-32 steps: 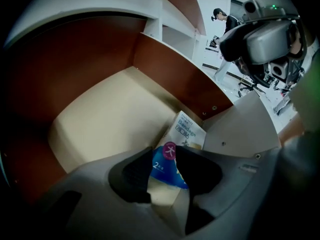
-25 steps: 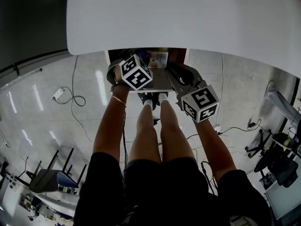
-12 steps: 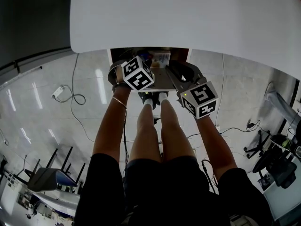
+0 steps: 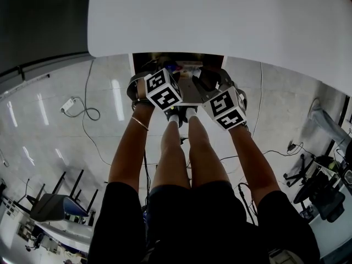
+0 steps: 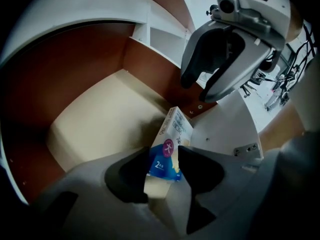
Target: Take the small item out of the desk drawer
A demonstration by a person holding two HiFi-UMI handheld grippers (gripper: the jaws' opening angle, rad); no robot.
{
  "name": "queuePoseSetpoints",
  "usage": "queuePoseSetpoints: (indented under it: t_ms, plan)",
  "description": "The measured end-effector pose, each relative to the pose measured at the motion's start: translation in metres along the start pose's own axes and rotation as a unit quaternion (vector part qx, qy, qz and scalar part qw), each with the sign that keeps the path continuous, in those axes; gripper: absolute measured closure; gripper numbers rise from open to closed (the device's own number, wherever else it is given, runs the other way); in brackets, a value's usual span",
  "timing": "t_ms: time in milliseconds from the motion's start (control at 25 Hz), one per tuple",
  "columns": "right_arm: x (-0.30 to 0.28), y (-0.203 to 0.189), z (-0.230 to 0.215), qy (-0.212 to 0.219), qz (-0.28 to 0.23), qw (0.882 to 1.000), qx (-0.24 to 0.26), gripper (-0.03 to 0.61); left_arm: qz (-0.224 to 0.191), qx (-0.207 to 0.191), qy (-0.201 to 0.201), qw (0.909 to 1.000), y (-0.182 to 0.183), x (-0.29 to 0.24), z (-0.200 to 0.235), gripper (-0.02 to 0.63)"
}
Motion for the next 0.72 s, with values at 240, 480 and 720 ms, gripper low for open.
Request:
queuePoseSetpoints:
  t_ms: [240, 480, 720]
  plan:
    - [-0.016, -0.002, 0.001, 0.012, 0.045, 0.996, 0.079, 0.451, 0.0, -0.01, -0.004, 0.9999, 0.0, 0.003, -0.003, 0.436]
    - [-0.032, -0.005, 0.004, 0.034, 0.075, 0.99, 0.116, 0.438, -0.001, -0.017, -0.006, 0.9998, -0.002, 0.006, -0.006, 0.439]
    - [-0.048, -0.004, 0.005, 0.042, 0.103, 0.98, 0.163, 0.421, -0.001, -0.021, -0.009, 0.9997, -0.006, 0.007, -0.006, 0.44]
Point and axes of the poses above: the fingertips, and each gripper's own axes: x backward along the fingers, z to its left, y out of its top, the point moved 4 cm from there along x, backward along the fingers, and after that the axes turned 8 degrees about x, right-handed, at the moved point
